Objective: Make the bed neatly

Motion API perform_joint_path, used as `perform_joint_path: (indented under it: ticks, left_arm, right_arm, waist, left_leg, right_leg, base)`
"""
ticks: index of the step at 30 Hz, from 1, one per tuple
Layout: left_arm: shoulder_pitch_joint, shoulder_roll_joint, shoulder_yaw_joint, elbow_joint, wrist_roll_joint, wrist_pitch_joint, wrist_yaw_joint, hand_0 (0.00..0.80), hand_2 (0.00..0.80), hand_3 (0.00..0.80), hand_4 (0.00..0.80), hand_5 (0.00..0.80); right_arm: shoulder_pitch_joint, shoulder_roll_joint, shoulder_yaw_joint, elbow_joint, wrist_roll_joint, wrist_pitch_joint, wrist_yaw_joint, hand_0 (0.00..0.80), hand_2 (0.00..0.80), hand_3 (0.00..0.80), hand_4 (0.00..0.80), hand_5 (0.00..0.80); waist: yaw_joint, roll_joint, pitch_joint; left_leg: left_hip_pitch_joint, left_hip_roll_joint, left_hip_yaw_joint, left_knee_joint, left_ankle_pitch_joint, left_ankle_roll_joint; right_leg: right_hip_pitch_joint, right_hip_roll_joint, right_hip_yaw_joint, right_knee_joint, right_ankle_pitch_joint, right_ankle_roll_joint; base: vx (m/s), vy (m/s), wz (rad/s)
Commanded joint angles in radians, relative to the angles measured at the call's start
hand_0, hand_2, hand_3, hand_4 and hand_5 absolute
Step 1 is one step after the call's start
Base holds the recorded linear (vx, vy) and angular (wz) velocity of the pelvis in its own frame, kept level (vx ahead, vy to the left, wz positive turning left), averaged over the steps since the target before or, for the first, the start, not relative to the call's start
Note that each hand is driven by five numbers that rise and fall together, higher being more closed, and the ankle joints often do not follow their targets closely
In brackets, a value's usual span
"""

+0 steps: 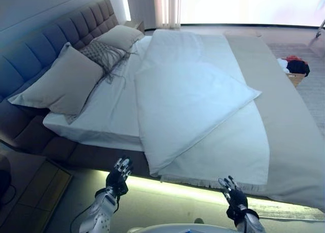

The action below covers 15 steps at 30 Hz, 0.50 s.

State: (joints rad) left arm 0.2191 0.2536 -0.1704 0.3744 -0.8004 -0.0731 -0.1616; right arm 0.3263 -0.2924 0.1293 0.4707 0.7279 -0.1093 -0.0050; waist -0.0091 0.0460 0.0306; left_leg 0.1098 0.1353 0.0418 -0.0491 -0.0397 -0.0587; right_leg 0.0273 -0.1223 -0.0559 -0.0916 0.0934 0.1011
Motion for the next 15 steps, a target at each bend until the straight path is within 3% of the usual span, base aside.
perform_joint_path:
  ticks: [1,3,6,10,15]
  left_arm:
    - [-0.049,0.022,0.010,-0.015,-0.022,-0.060,-0.037,0.000,0.000,0.000,0.000,0.000]
    - [-0.043,0.019,0.016,-0.023,-0.037,-0.067,-0.041,0.000,0.000,0.000,0.000,0.000]
    - [-0.037,0.028,0.018,-0.033,-0.023,-0.045,-0.056,0.000,0.000,0.000,0.000,0.000]
    - [-0.050,0.043,0.023,-0.016,-0.004,-0.041,-0.065,0.000,0.000,0.000,0.000,0.000]
    - [-0.064,0.041,0.018,-0.011,-0.023,-0.050,-0.045,0.000,0.000,0.000,0.000,0.000]
  right_arm:
    - [-0.074,-0.005,-0.005,-0.058,0.026,-0.008,0.008,0.000,0.000,0.000,0.000,0.000]
    - [-0.098,-0.006,0.013,-0.047,0.017,0.014,-0.011,0.000,0.000,0.000,0.000,0.000]
    - [-0.094,0.011,0.016,-0.052,0.037,-0.009,-0.024,0.000,0.000,0.000,0.000,0.000]
    - [-0.073,0.034,0.011,-0.073,0.039,-0.019,-0.015,0.000,0.000,0.000,0.000,0.000]
    - [-0.064,0.030,0.009,-0.074,0.060,-0.020,-0.020,0.000,0.000,0.000,0.000,0.000]
  waist:
    - [0.013,-0.073,0.005]
    - [0.028,-0.072,0.010]
    - [0.033,-0.070,0.007]
    - [0.021,-0.067,-0.003]
    - [0.021,-0.075,-0.005]
  left_leg:
    - [-0.069,-0.044,-0.096,0.066,0.062,-0.018]
    - [-0.072,-0.062,-0.120,0.070,0.048,-0.007]
    - [-0.064,-0.062,-0.092,0.053,0.055,-0.002]
    - [-0.044,-0.064,-0.066,0.014,0.064,0.007]
    - [-0.044,-0.073,-0.058,0.034,0.045,0.010]
  right_leg:
    - [0.028,0.002,0.038,0.004,0.002,-0.016]
    - [0.027,-0.002,0.060,0.004,0.009,-0.011]
    - [0.034,-0.017,0.031,0.011,0.008,-0.002]
    - [0.034,-0.032,0.003,0.040,-0.008,0.011]
    - [0.041,-0.049,0.000,0.031,-0.005,0.017]
  base:
    - [-0.001,0.021,-0.27]
    - [0.005,0.041,-0.45]
    - [0.017,0.060,-0.29]
    - [0.041,0.066,0.10]
    - [0.048,0.046,0.07]
